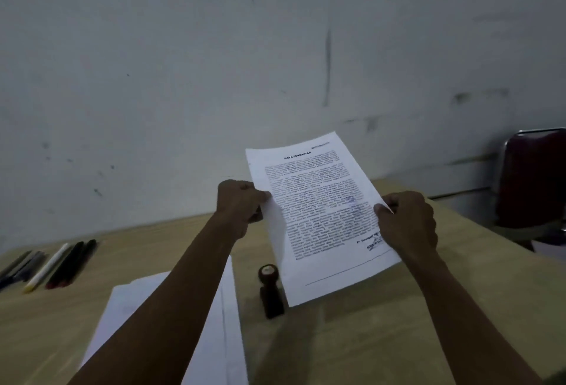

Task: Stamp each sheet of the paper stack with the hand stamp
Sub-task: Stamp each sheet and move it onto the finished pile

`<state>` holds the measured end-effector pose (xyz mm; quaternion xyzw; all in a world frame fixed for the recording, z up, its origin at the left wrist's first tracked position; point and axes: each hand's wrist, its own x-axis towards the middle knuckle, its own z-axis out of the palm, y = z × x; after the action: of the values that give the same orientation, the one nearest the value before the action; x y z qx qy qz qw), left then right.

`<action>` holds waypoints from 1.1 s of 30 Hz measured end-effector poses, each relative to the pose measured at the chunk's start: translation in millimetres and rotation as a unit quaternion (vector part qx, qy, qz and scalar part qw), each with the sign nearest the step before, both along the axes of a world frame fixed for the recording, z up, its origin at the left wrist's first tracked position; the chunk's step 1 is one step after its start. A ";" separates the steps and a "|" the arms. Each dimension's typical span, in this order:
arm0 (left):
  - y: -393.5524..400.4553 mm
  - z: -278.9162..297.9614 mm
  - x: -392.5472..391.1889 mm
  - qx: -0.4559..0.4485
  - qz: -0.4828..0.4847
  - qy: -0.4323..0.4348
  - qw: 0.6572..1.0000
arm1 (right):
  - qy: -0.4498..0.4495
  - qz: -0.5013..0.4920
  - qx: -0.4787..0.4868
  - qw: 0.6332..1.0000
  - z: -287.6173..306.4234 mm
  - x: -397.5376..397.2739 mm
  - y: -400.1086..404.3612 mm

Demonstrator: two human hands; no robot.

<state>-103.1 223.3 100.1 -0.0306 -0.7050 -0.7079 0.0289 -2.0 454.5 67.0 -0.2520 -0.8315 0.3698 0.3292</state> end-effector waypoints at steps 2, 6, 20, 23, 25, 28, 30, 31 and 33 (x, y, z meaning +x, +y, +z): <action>30.4 -5.9 -12.1 -0.052 -0.020 -0.017 0.998 | -0.040 -0.025 0.014 0.999 -6.5 -11.0 24.7; 84.1 -23.1 -31.9 -0.141 -0.031 -0.041 0.989 | -0.126 -0.049 0.039 0.990 -26.7 -32.5 68.3; 222.6 -111.9 -127.7 -0.360 -0.024 0.002 0.932 | -0.199 -0.078 0.096 0.972 -115.5 -135.2 186.6; 242.6 -128.3 -149.7 -0.390 -0.046 0.015 0.919 | -0.200 -0.062 0.123 0.970 -125.4 -158.8 205.3; 249.4 -134.9 -160.6 -0.418 -0.061 0.037 0.906 | -0.186 -0.050 0.149 0.970 -125.6 -170.3 213.6; 259.5 -146.5 -177.2 -0.507 -0.074 0.063 0.857 | -0.199 -0.046 0.187 0.961 -127.6 -185.2 223.3; 260.3 -149.4 -181.9 -0.543 -0.063 0.066 0.835 | -0.236 -0.061 0.233 0.941 -128.8 -188.9 221.7; 261.1 -150.7 -183.1 -0.548 -0.061 0.074 0.831 | -0.237 -0.060 0.258 0.935 -130.2 -190.4 220.2; 262.6 -152.9 -184.8 -0.556 -0.068 0.091 0.824 | -0.220 -0.021 0.298 0.929 -133.2 -192.9 215.6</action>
<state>-287.9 485.9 -52.9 -0.1537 -0.9693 -0.1904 0.0227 -194.9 670.1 -66.2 -0.2347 -0.9494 0.0334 0.2059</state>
